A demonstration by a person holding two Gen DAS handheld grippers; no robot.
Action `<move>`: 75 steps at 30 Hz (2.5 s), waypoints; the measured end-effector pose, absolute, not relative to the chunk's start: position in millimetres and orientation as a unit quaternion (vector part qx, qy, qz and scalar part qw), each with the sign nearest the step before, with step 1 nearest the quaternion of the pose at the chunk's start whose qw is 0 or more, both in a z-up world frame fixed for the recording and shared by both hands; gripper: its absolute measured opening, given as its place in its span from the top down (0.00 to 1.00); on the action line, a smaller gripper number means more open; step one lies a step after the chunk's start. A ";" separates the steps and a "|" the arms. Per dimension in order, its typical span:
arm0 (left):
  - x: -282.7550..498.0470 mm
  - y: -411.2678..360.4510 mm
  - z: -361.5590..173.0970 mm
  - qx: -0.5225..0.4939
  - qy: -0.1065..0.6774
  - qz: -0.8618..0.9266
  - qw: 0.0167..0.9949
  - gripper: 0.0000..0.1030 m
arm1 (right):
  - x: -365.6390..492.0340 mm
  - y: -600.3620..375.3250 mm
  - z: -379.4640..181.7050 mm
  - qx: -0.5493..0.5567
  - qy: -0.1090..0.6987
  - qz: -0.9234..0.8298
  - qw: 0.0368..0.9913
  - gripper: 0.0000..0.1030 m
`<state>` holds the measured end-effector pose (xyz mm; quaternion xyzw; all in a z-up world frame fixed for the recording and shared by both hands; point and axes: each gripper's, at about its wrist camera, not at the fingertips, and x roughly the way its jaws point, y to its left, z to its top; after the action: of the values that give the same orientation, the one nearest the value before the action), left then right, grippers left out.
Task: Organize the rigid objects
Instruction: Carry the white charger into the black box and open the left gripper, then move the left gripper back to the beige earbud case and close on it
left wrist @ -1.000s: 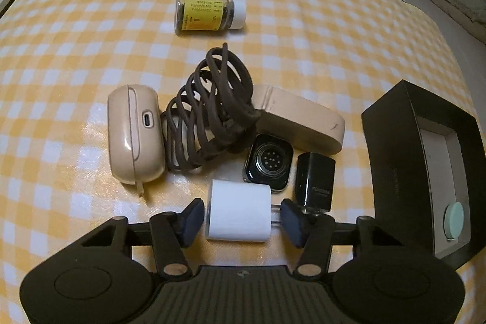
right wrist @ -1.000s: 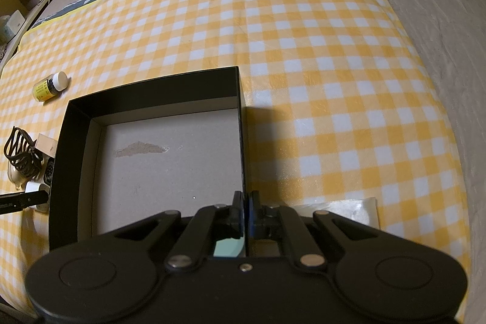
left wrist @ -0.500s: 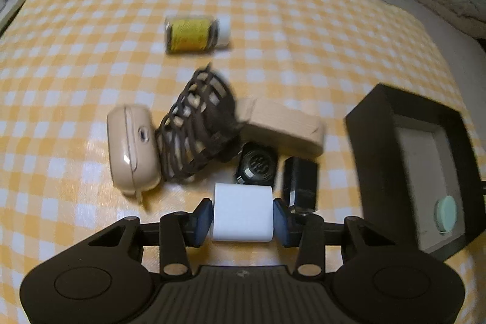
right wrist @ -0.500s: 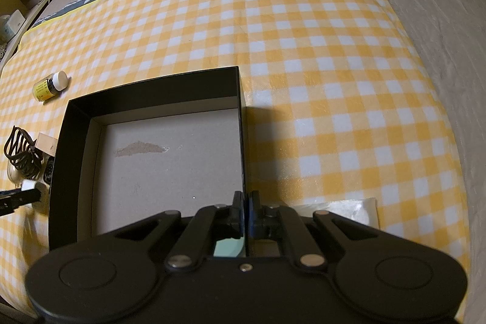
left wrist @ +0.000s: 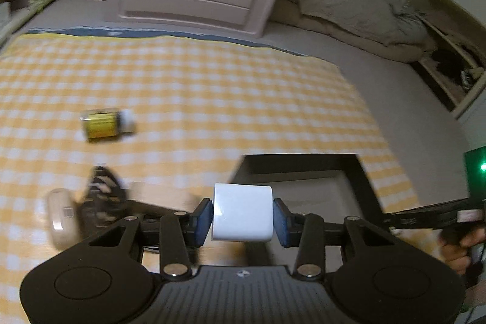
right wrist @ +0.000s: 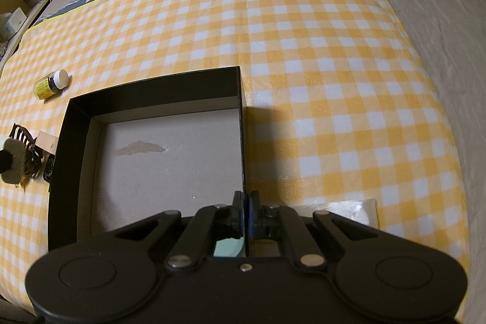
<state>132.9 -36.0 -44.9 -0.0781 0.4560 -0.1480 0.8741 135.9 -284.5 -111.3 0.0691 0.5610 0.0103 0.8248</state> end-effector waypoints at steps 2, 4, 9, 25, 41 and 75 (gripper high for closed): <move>137.3 -51.1 -47.4 -0.083 0.464 -0.160 0.867 0.58 | 136.6 -285.0 -111.2 0.071 0.561 0.009 0.824 0.96; 144.1 -65.7 -52.7 -0.079 0.472 -0.167 0.862 0.58 | 135.9 -284.5 -111.2 0.069 0.561 0.010 0.825 0.96; 165.2 -97.6 -75.2 -0.090 0.502 -0.171 0.843 0.58 | 137.1 -285.9 -111.2 0.071 0.561 0.009 0.825 0.96; 188.8 -158.3 -135.1 -0.156 0.564 -0.154 0.796 0.58 | 136.8 -294.9 -112.4 0.078 0.562 0.004 0.823 0.96; 188.8 -165.5 -154.1 -0.223 0.578 -0.160 0.768 0.52 | 137.4 -293.6 -112.5 0.078 0.563 0.002 0.823 0.96; 125.7 -123.0 -79.8 -0.008 0.489 -0.174 0.854 0.01 | 139.8 -289.5 -108.7 0.067 0.558 0.003 0.827 0.97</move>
<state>125.7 -123.0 -79.8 -0.0080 0.4895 -0.1741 0.8544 139.8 -289.5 -108.7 0.0672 0.5577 0.0026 0.8273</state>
